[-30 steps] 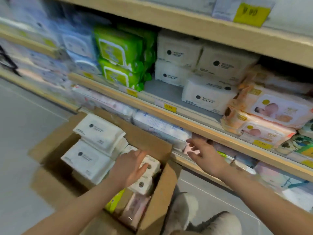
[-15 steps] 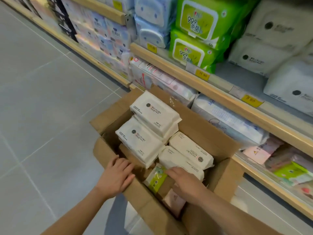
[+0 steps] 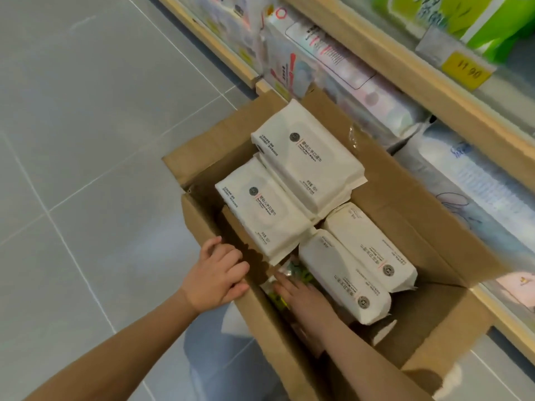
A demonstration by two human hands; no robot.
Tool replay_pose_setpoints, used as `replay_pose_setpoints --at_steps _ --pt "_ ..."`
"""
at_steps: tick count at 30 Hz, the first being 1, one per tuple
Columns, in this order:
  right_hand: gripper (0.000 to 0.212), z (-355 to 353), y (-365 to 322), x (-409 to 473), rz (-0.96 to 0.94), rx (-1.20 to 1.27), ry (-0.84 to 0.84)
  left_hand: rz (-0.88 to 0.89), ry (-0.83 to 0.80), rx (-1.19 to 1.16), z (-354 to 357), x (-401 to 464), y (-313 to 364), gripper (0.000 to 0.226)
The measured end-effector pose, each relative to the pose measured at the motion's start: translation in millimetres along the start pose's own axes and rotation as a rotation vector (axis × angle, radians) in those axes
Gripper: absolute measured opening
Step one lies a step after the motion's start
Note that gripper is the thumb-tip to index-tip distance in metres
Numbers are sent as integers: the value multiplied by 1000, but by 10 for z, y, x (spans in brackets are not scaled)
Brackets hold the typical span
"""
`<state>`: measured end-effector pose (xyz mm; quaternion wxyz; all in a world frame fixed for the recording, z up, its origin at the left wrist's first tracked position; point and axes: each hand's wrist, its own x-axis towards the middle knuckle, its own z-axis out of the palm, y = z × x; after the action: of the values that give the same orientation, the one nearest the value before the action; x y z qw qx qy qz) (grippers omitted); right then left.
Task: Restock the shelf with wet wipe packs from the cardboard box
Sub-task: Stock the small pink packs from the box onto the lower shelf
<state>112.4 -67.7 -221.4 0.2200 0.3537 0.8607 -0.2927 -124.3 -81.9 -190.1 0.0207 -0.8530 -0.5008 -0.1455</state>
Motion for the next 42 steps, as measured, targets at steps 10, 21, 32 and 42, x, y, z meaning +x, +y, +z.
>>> replay_pose_setpoints --at_steps 10,21,32,42 --pt "77 225 -31 257 41 -185 127 -4 28 23 84 -42 1 37" --pt "60 -1076 -15 -639 215 -11 526 -29 -191 24 -224 0 45 40" --pt "57 -1201 922 -2379 792 488 874 -118 -897 -82 -71 953 1735 53" --pt "36 -640 1306 -2668 840 720 955 -375 -1226 -174 882 586 2199 83"
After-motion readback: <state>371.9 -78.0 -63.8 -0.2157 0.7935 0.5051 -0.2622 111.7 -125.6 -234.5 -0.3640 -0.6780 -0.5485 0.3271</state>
